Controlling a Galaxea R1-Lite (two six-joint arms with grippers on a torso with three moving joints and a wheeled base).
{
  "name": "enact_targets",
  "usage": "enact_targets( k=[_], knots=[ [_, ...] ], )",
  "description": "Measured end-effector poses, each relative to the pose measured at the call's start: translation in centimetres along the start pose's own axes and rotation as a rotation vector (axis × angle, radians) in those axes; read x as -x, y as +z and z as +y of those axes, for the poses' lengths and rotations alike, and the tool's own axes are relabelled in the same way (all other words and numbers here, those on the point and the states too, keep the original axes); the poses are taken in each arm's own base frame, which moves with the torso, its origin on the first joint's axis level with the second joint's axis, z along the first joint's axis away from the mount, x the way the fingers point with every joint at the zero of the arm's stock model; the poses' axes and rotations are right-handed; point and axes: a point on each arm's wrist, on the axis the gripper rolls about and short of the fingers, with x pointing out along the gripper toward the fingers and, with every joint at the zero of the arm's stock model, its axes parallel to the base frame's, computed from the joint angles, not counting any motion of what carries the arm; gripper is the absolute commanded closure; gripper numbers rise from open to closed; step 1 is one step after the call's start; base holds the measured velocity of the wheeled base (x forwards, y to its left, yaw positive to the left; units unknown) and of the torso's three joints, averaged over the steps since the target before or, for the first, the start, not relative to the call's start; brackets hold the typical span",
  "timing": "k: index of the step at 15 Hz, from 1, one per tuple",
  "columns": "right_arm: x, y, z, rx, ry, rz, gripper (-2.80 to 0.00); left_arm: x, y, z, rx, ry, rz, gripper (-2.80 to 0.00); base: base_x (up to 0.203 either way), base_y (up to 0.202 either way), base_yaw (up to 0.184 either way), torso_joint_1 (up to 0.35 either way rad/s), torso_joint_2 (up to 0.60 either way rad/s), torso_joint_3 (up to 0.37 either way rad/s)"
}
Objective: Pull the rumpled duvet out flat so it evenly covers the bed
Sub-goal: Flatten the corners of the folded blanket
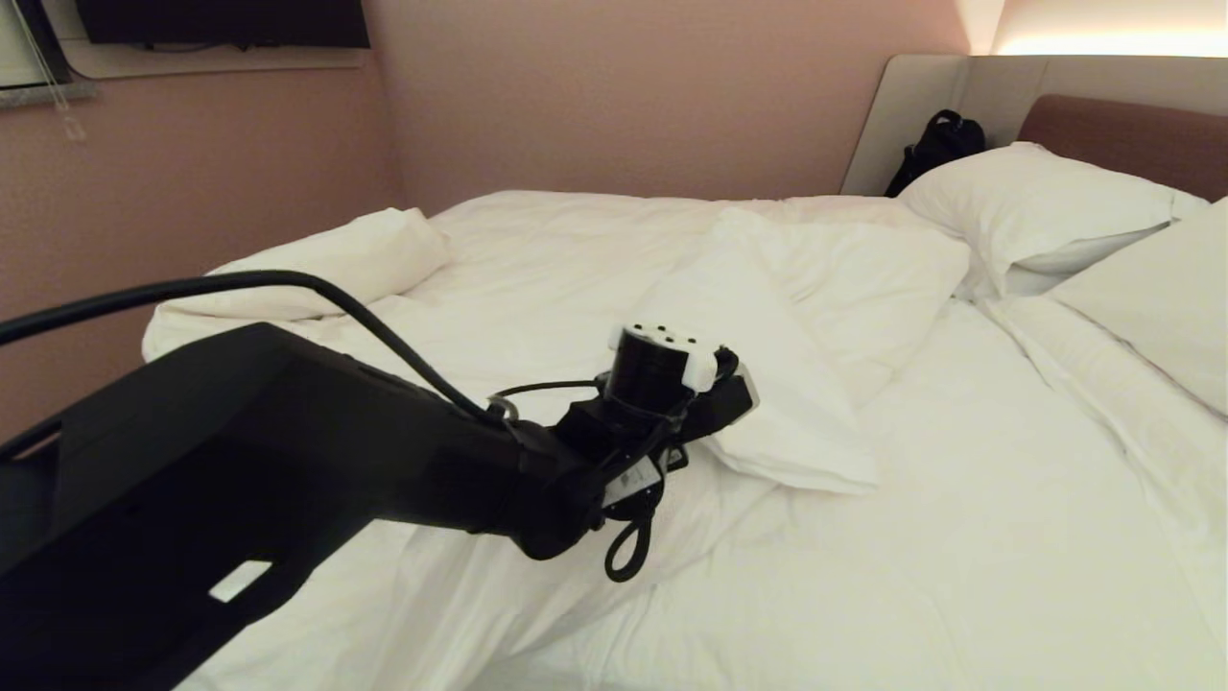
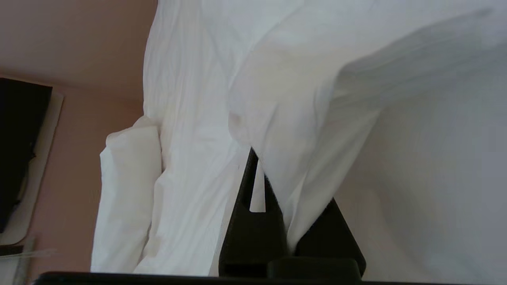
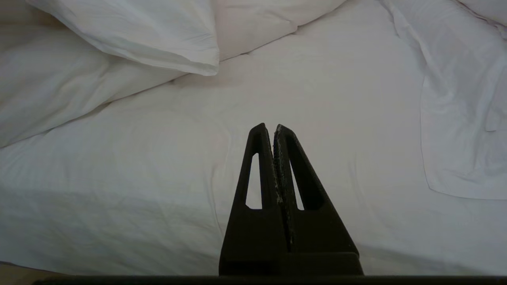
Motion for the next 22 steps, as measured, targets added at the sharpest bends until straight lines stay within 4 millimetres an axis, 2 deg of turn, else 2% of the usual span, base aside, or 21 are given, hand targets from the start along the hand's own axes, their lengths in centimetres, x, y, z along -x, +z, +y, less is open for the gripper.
enact_targets(
  k=[6,16,19,22],
  knots=[
    [0.0,0.0,0.0,0.000,0.000,0.000,0.00,3.1,2.9,-0.5,0.093,-0.065,-0.130,0.00,0.000,0.000,0.000,0.000,0.00,0.000],
    [0.0,0.0,0.0,0.000,0.000,0.000,0.00,9.6,8.5,-4.1,0.291,-0.249,-0.359,0.00,0.000,0.000,0.000,0.000,0.00,0.000],
    [0.0,0.0,0.0,0.000,0.000,0.000,0.00,10.9,9.5,-5.0,0.369,-0.285,-0.399,0.00,0.000,0.000,0.000,0.000,0.00,0.000],
    [0.0,0.0,0.0,-0.001,0.000,0.000,0.00,11.5,9.6,-6.5,0.444,-0.340,-0.400,0.00,0.000,0.000,0.000,0.000,0.00,0.000]
  ],
)
